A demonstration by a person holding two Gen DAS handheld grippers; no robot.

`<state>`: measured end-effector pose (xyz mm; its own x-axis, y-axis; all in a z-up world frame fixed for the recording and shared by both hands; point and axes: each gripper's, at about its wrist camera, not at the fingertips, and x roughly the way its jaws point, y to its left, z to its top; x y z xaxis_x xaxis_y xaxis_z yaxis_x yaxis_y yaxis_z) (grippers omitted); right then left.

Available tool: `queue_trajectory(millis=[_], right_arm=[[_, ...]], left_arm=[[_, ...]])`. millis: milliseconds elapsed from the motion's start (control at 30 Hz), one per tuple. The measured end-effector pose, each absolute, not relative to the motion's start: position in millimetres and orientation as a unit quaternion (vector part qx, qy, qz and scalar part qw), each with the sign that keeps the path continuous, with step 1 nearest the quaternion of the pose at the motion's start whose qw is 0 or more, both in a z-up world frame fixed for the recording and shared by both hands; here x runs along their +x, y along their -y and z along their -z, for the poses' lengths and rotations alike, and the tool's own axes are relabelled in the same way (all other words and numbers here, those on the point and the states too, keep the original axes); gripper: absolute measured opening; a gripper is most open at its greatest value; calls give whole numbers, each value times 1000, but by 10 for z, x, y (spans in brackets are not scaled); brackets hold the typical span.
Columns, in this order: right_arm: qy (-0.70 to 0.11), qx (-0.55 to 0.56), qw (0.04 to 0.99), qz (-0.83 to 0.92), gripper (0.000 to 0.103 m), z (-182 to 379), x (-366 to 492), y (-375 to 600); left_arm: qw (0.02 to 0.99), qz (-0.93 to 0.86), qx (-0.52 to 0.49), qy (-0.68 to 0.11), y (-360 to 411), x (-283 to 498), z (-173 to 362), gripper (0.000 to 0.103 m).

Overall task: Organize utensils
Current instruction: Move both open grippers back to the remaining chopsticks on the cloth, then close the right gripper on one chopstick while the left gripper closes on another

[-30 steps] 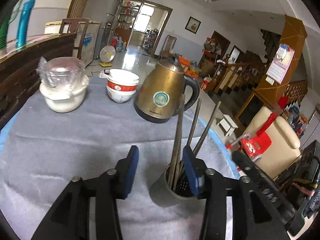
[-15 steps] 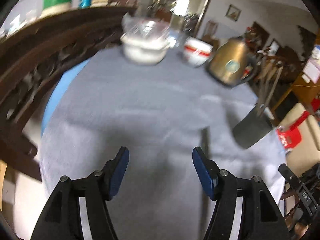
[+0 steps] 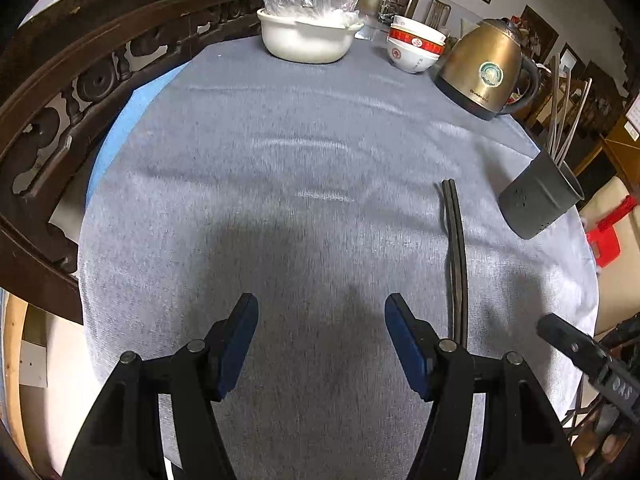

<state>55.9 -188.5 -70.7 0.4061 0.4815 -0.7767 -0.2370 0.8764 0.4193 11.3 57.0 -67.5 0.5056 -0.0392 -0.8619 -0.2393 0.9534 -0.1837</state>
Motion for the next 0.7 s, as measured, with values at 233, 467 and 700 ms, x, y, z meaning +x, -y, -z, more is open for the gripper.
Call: queue_trajectory(millis=[233, 467, 700], right_arm=[[-553, 124, 787, -243, 39, 793, 968, 1524], [-611, 103, 755, -215, 24, 1001, 1307, 1220], [-627, 82, 747, -207, 10, 1038, 1349, 1113]], left_arm=[[852, -49, -149, -500, -598, 82, 734, 67], [847, -41, -162, -504, -650, 87, 784, 67], [843, -35, -169, -510, -652, 114, 837, 67]])
